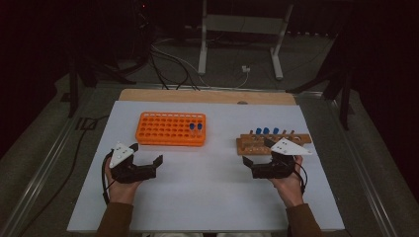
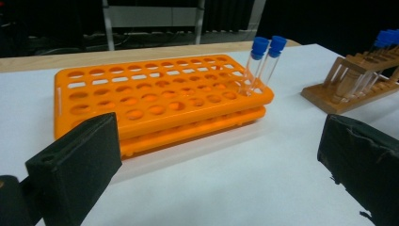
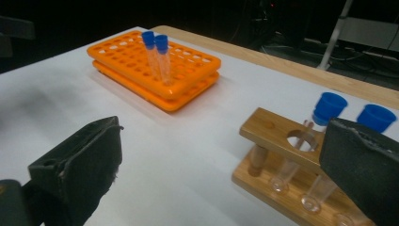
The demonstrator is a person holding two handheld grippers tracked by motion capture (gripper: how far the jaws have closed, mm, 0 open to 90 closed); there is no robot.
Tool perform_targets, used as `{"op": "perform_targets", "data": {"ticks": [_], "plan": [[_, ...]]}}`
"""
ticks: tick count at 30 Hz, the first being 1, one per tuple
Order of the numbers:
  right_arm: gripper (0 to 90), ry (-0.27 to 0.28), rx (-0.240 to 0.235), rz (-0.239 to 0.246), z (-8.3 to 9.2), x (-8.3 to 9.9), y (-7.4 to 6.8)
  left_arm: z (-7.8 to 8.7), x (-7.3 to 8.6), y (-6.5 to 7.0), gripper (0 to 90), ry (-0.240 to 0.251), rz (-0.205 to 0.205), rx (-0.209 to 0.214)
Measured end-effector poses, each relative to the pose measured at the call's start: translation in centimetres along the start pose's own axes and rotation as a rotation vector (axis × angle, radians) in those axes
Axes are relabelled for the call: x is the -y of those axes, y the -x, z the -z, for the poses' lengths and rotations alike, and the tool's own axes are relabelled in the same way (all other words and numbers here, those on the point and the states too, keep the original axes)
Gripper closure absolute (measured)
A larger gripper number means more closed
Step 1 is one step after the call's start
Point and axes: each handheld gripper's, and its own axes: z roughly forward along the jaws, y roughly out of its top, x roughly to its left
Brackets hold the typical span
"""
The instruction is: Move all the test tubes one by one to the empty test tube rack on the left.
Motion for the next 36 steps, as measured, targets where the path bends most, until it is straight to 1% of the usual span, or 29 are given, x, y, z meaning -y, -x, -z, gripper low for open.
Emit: {"op": "perform_targets", "data": {"ticks": [3, 6, 8, 11, 14, 19, 20, 22, 24, 26, 28, 31, 32, 34, 36], "plan": [[0.5, -0.012, 0.004, 0.001, 0.2, 0.1, 0.6, -0.1, 0.1, -0.1, 0.9, -0.008, -0.013, -0.015], [0.6, -0.022, 0.029, -0.004, 0.4, 0.2, 1.4, 0.0, 0.1, 0.0, 0.9, -0.004, -0.023, -0.022], [0.6, -0.023, 0.054, -0.005, 0.7, 0.1, 2.0, 0.0, 0.1, 0.1, 0.9, -0.006, -0.031, -0.027], [0.7, -0.022, 0.085, -0.023, 1.2, 0.0, 3.1, -0.1, 0.3, 0.2, 0.9, -0.010, -0.034, -0.028], [5.3, -0.027, 0.107, -0.041, 1.4, -0.1, 4.2, -0.2, 0.3, 0.4, 0.9, -0.015, -0.045, -0.029], [7.7, -0.033, 0.142, -0.055, 1.2, 0.0, 5.6, -0.3, 0.3, 0.4, 1.0, -0.017, -0.049, -0.036], [9.4, -0.035, 0.152, -0.056, 1.1, 0.1, 5.9, -0.3, 0.4, 0.4, 1.0, -0.016, -0.046, -0.036], [14.5, -0.033, 0.155, -0.073, 0.9, 0.3, 6.5, -0.3, 0.4, 0.4, 1.0, -0.015, -0.044, -0.033], [18.5, -0.042, 0.170, -0.099, 0.5, 0.5, 7.2, -0.4, 0.5, 0.5, 1.0, -0.018, -0.042, -0.030], [25.7, -0.045, 0.178, -0.124, 0.2, 0.7, 7.7, -0.5, 0.6, 0.5, 1.0, -0.022, -0.043, -0.031], [32.1, -0.049, 0.203, -0.127, -0.2, 0.8, 7.9, -0.5, 0.6, 0.6, 1.0, -0.024, -0.045, -0.029], [45.9, -0.046, 0.228, -0.118, -0.8, 1.0, 8.2, -0.5, 0.6, 0.8, 1.0, -0.023, -0.047, -0.024], [50.5, -0.047, 0.237, -0.124, -1.0, 1.1, 8.4, -0.5, 0.6, 0.8, 1.0, -0.023, -0.047, -0.023], [57.0, -0.042, 0.243, -0.133, -1.3, 1.3, 8.6, -0.6, 0.6, 0.8, 1.0, -0.024, -0.048, -0.022], [61.4, -0.045, 0.251, -0.129, -1.6, 1.4, 8.7, -0.6, 0.6, 0.8, 1.0, -0.022, -0.045, -0.023]]}}
